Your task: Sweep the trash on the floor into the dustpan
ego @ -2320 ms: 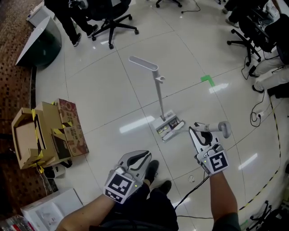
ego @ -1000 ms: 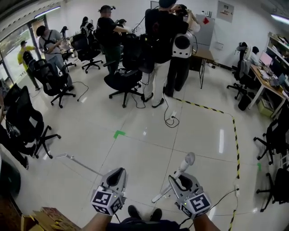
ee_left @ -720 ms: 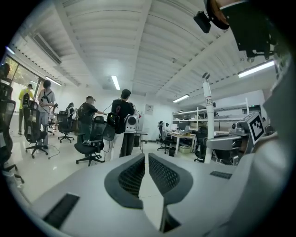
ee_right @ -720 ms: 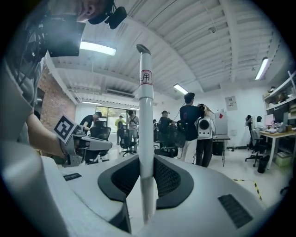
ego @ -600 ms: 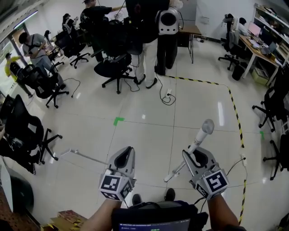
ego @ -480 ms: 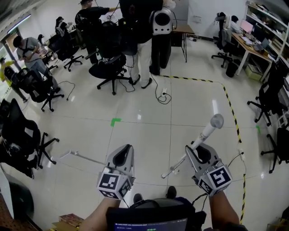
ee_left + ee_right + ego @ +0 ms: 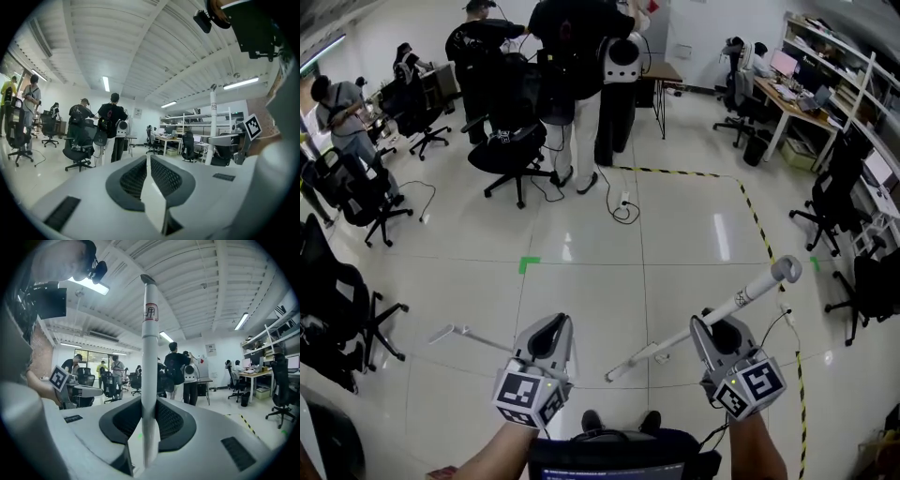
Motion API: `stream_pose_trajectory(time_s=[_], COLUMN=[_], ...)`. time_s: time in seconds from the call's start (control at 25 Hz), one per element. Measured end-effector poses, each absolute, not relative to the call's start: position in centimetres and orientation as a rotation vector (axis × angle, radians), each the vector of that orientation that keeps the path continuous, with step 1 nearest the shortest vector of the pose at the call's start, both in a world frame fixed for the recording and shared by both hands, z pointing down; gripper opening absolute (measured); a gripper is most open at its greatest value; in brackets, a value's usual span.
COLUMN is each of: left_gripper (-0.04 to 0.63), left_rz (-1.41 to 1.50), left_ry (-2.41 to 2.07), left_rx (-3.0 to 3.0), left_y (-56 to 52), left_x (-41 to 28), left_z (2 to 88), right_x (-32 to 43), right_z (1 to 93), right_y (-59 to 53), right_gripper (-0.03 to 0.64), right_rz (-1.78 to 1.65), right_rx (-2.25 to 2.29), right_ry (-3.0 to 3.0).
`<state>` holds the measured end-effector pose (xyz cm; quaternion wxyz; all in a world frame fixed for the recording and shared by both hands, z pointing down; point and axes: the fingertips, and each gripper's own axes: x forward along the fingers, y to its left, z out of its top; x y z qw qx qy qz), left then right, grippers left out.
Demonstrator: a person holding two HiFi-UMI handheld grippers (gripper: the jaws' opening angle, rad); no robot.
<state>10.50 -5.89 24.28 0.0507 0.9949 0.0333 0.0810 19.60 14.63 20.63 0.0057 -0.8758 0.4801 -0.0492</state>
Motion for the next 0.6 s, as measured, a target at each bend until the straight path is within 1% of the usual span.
stream_pose_trajectory(time_s=[0.16, 0.6], left_gripper=[0.026, 0.026], left_rz=[0.247, 0.249], left_ry=[0.076, 0.055], left_rx=[3.026, 3.043], left_y=[-5.4, -1.0], left_x=[8.7, 6.7], left_z=[23.4, 22.0], right_x=[17.1, 13.8], right_z=[20.0, 19.1], right_y=[15.4, 18.5], right_gripper=[0.106, 0.106], right_rz=[-0.170, -0.155], right_rx=[-2.720, -2.760], right_ry=[1.466, 1.534])
